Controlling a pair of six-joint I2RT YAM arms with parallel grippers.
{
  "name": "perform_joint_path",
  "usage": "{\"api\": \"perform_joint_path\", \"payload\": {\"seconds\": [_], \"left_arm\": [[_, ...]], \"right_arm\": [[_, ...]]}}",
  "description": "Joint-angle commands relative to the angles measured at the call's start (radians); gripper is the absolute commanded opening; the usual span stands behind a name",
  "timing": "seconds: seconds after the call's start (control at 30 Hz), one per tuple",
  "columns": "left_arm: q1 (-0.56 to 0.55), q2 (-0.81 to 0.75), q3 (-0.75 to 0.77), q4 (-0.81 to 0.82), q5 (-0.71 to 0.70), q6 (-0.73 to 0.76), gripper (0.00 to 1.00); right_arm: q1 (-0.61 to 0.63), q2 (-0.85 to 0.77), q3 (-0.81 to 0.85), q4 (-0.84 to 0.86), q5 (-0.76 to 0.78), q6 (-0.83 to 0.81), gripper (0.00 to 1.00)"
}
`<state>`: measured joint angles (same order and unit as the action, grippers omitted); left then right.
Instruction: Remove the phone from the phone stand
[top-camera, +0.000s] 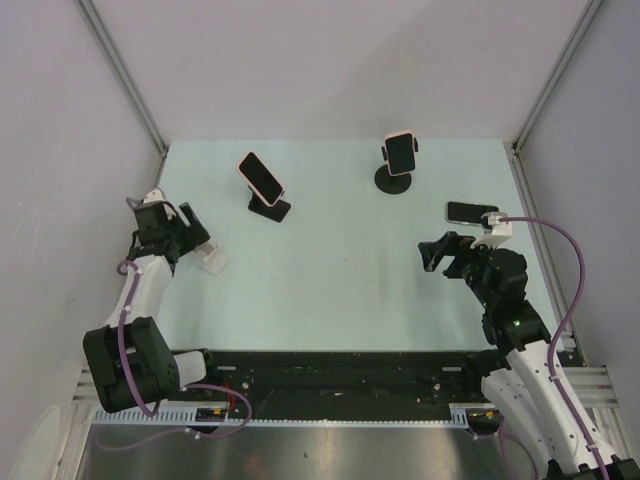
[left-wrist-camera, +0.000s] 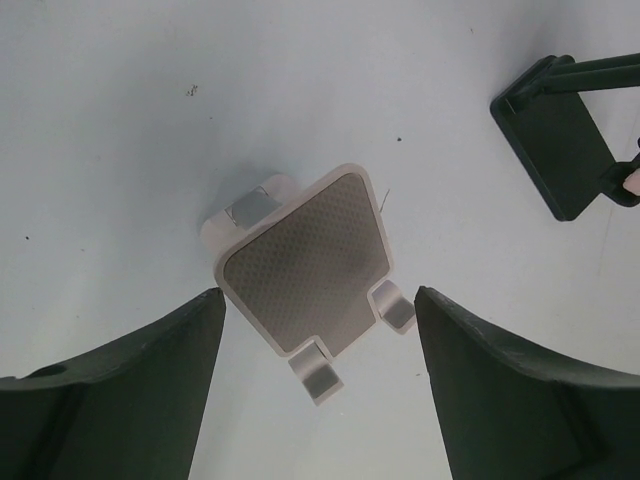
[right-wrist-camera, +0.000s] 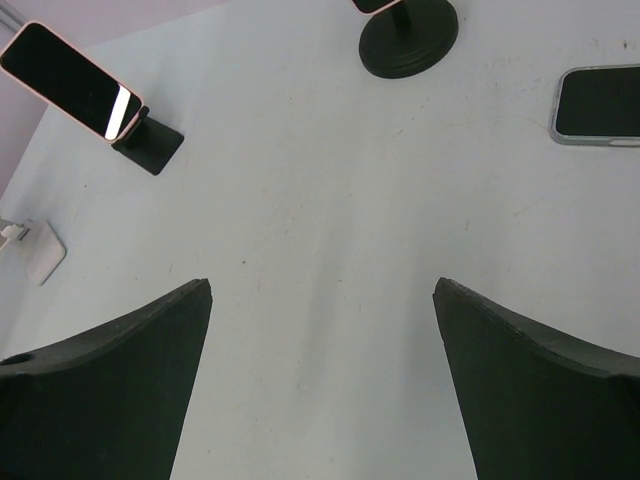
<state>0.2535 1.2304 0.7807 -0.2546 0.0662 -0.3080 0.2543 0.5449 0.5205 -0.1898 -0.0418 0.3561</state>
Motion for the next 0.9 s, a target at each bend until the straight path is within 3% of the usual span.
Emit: {"api": "perform_joint_path", "payload": {"seconds": [0.0, 0.67, 0.87], "left_arm": [[0.001, -0.011, -0.009, 0.011, 0.029, -0.083, 0.81], [0.009, -0.072, -0.107, 0.133, 0.188, -0.21, 0.33], [0.009, -0.055, -0.138, 0.169, 0.175, -0.236, 0.26]], "right_arm": [[0.005, -0.006, -0.007, 0.033, 0.002, -0.019, 0.98], [0.003, -0.016, -0.017, 0.03, 0.002, -0.017, 0.98], [0.003, -0.016, -0.017, 0.03, 0.005, -0.019, 0.98]]}}
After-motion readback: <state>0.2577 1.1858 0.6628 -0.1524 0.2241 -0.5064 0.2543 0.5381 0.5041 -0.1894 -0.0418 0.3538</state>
